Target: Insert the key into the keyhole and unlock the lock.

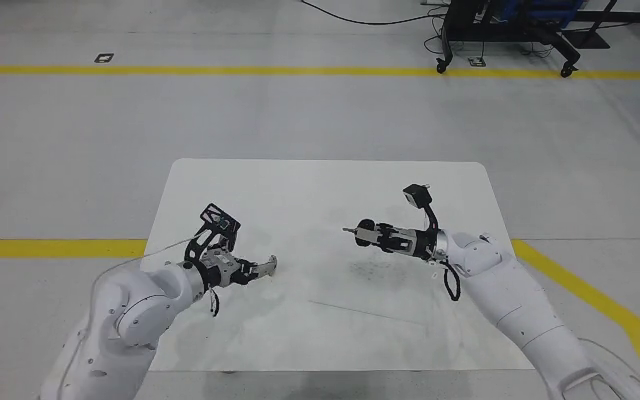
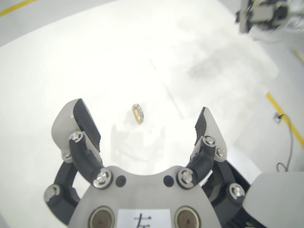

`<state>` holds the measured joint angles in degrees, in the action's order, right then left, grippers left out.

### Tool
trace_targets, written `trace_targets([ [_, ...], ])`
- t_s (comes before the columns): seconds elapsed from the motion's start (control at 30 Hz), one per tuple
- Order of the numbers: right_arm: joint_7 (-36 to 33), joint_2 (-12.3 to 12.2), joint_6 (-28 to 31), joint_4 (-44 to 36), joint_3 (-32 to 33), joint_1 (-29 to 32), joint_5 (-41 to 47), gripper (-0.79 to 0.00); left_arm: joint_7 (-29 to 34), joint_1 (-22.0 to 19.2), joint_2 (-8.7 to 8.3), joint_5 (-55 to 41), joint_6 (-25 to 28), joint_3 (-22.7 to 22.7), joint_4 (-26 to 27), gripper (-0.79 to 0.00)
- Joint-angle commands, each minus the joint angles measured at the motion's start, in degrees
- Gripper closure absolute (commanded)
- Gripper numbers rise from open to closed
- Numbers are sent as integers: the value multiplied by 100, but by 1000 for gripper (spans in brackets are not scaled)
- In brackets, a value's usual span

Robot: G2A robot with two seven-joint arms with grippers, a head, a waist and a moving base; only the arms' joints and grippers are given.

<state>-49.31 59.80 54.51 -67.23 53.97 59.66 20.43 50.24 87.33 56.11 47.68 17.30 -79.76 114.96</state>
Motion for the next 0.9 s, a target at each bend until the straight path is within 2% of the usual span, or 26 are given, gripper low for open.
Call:
trace_targets([
  [0.0, 0, 0, 0, 0, 0, 0, 0, 0, 226, -146, 10, 653, -51, 317, -112, -594],
  [0.03, 0, 0, 0, 0, 0, 0, 0, 0, 288, -234, 25, 856, -135, 482, -175, -489],
  [0.07, 0, 0, 0, 0, 0, 0, 0, 0, 317, -324, 44, 976, -225, 630, -231, -437],
  [0.13, 0, 0, 0, 0, 0, 0, 0, 0, 394, -489, 79, 1139, -328, 880, -316, -382],
  [0.67, 0, 0, 0, 0, 0, 0, 0, 0, 774, -1410, 301, 1450, -656, 1936, -1034, -256],
  [0.83, 0, 0, 0, 0, 0, 0, 0, 0, 803, -1548, 352, 1454, -787, 2068, -1151, -179],
  [0.87, 0, 0, 0, 0, 0, 0, 0, 0, 813, -1563, 360, 1454, -814, 2082, -1161, -132],
])
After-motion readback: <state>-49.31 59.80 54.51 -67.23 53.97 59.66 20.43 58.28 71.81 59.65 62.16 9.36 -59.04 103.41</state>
